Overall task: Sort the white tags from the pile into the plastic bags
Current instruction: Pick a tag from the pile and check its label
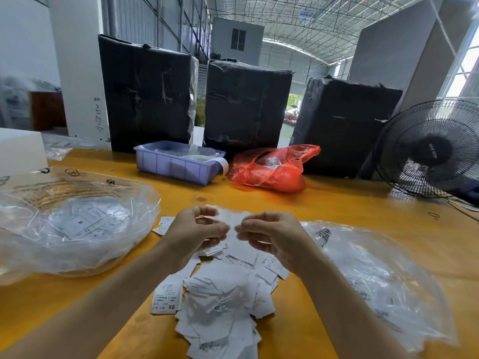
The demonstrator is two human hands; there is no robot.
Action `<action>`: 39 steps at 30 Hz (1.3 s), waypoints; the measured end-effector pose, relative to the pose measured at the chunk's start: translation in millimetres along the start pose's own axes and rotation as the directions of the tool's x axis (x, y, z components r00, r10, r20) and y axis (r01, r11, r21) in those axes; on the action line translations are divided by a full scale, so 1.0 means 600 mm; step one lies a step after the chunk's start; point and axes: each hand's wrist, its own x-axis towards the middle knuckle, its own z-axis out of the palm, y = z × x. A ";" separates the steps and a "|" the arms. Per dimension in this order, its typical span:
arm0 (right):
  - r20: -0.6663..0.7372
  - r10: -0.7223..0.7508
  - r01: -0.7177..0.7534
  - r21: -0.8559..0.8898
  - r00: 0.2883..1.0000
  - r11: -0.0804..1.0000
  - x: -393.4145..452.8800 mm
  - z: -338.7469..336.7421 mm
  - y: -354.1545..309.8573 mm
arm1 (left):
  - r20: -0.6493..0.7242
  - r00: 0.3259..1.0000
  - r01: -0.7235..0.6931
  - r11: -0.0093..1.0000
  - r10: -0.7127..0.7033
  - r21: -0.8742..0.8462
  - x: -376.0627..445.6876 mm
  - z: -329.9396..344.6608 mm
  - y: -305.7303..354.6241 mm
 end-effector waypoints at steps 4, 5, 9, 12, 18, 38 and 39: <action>-0.007 -0.101 0.098 -0.168 0.995 0.981 0.000 -0.002 0.001 | 0.168 0.985 -0.021 0.953 -0.032 0.303 -0.007 0.000 -0.002; 0.024 -0.130 0.132 -0.261 0.991 0.956 0.001 -0.001 0.001 | 0.189 0.982 -0.051 0.939 -0.015 0.340 -0.008 0.002 -0.003; 0.089 -0.209 0.227 -0.410 0.974 0.884 0.003 0.011 0.006 | 0.193 0.979 -0.122 0.934 0.058 0.335 -0.008 0.005 -0.008; -0.060 -0.293 0.236 -0.449 0.954 0.862 0.016 0.004 0.017 | 0.049 0.992 -0.129 0.937 0.120 0.324 0.000 -0.003 -0.013; -0.036 -0.253 0.111 -0.832 0.967 0.544 0.036 -0.017 0.082 | -0.082 0.987 -0.110 0.956 0.138 0.273 0.016 -0.024 -0.018; -0.002 0.024 -0.024 0.158 1.000 0.987 0.025 -0.023 0.040 | -0.039 0.994 -0.084 0.962 0.098 0.260 0.012 -0.014 -0.016; 0.022 0.015 -0.018 0.150 1.000 0.989 0.022 -0.021 0.036 | -0.016 0.996 -0.082 0.960 0.090 0.268 0.011 -0.013 -0.015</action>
